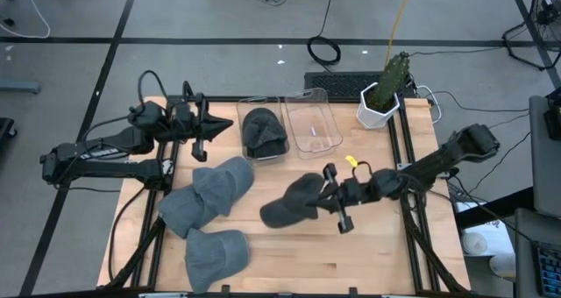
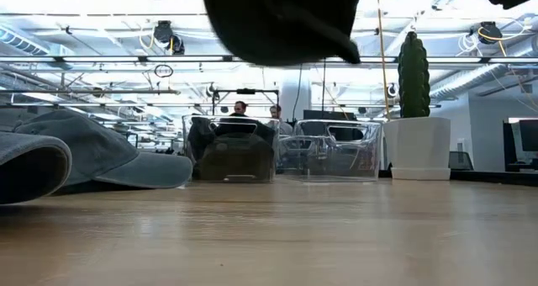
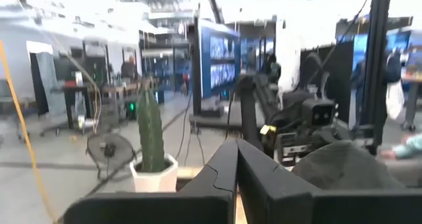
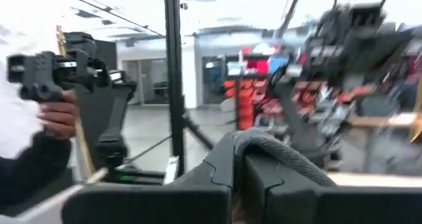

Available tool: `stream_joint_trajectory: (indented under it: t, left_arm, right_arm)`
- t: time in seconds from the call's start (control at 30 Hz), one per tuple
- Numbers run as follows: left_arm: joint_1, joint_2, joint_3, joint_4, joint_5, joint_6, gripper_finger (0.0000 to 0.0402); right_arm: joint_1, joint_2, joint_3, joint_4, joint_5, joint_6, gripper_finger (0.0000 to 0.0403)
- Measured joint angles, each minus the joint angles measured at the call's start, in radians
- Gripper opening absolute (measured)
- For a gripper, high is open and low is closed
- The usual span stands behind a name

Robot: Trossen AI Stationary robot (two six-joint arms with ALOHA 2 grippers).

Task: Pick & Place hat
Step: Put the black cap into the left transparent bin

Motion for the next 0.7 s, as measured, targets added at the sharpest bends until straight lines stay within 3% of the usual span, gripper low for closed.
stream_joint_trajectory:
  t: [0.33,0.5,0.7]
  left_arm:
    - [0.0,0.0,0.0,0.047,-0.008,-0.116,0.0008]
    - [0.002,0.004,0.0,0.023,-0.037,-0.177,0.0008]
    - [0.002,0.088,0.0,0.018,-0.05,-0.34,0.0008]
  right_arm:
    - [-0.157,-0.14,0.0,-0.035,0.018,-0.223,0.0]
    - [-0.26,-0.155,0.002,-0.043,-0.107,-0.322,0.0]
    - [-0.341,-0.155,0.015,-0.102,-0.141,-0.45,0.0]
